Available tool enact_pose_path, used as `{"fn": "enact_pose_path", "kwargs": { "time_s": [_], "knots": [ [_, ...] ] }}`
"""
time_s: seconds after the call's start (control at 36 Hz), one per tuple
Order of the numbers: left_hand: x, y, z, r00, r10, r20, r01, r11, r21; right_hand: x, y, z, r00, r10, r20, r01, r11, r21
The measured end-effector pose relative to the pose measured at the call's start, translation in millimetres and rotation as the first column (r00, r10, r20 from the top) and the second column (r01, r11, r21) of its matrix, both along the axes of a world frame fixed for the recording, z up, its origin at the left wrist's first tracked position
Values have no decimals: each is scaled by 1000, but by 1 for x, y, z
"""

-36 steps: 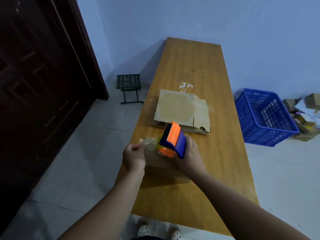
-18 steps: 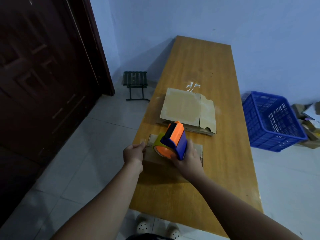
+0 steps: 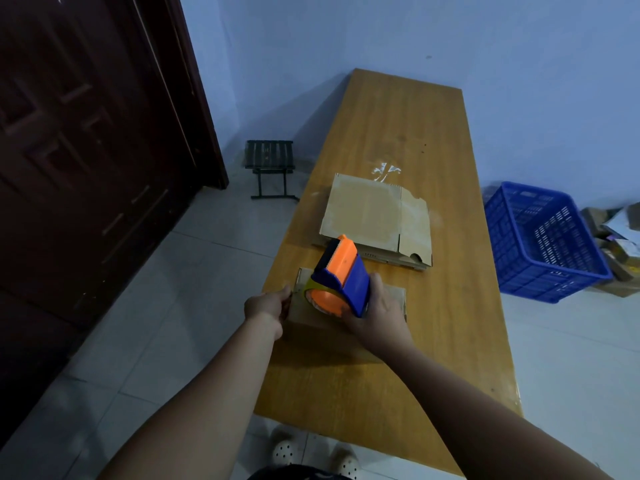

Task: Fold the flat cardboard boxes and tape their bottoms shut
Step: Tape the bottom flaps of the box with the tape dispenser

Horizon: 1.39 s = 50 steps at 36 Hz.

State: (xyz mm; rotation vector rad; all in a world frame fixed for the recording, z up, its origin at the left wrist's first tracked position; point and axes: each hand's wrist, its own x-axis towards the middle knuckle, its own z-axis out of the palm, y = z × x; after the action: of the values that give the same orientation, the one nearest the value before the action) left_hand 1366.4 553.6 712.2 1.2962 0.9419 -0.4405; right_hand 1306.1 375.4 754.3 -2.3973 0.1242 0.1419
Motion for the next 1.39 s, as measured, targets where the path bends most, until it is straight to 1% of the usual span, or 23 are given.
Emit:
{"fn": "enact_pose_path", "kwargs": {
  "time_s": [0.11, 0.39, 0.53, 0.58, 0.67, 0.72, 0.78, 0.83, 0.89, 0.92, 0.97, 1.08, 1.25, 1.28, 1.33, 1.39],
  "knots": [
    [1, 2, 0, 1000, -22, -2, 22, 1000, -13, 1, -1, 3, 1000, 12, -25, -13, 999, -38],
    [1, 2, 5, 997, -75, 3, 75, 997, -33, -1, 3, 7, 999, -1, -52, -1, 999, -34],
    [-1, 0, 3, 993, -115, -15, 115, 993, -17, 0, 3, 4, 999, 7, -47, -8, 1000, -21],
    [-2, -3, 3, 994, -104, -18, 104, 995, 13, 0, 4, 4, 999, 6, -43, -7, 1000, -15],
    [-6, -10, 3, 991, -130, -16, 131, 987, 90, 1, 4, 3, 999, -5, -49, 5, 1000, -12],
    [-7, -14, 5, 993, -114, -22, 115, 989, 95, 1, 5, 3, 998, -6, -55, 4, 1000, -22],
    [-5, -16, 8, 995, -96, 0, 95, 985, 145, 1, 4, 3, 998, -4, -58, 2, 1000, -30],
    [-3, -18, 10, 992, -95, 83, 69, 961, 268, 1, 4, 3, 998, -4, -57, 2, 1000, -30],
    [-5, -19, 12, 966, -127, 225, 34, 926, 376, 1, 3, 2, 999, -3, -52, 2, 1000, -31],
    [-8, -20, 14, 945, -164, 283, 31, 905, 424, 1, 3, 2, 999, -3, -51, 1, 999, -32],
    [-15, -23, 16, 910, -257, 325, 68, 866, 495, 2, 4, 2, 999, -6, -46, 5, 999, -33],
    [-30, -28, 12, 858, -391, 333, 129, 791, 597, 1, 5, 2, 999, -5, -39, 4, 999, -40],
    [-32, -29, 13, 840, -469, 272, 239, 771, 590, 1, 5, -1, 999, -33, -41, 32, 999, -34],
    [-31, -28, 14, 828, -505, 245, 279, 749, 601, 1, 5, -1, 998, -40, -45, 38, 999, -38],
    [-29, -27, 18, 792, -593, 146, 382, 668, 639, 0, 6, -1, 998, -47, -46, 45, 998, -50],
    [-28, -27, 24, 763, -643, 72, 431, 588, 685, -2, 7, -1, 998, -52, -32, 51, 997, -54]
  ]
}}
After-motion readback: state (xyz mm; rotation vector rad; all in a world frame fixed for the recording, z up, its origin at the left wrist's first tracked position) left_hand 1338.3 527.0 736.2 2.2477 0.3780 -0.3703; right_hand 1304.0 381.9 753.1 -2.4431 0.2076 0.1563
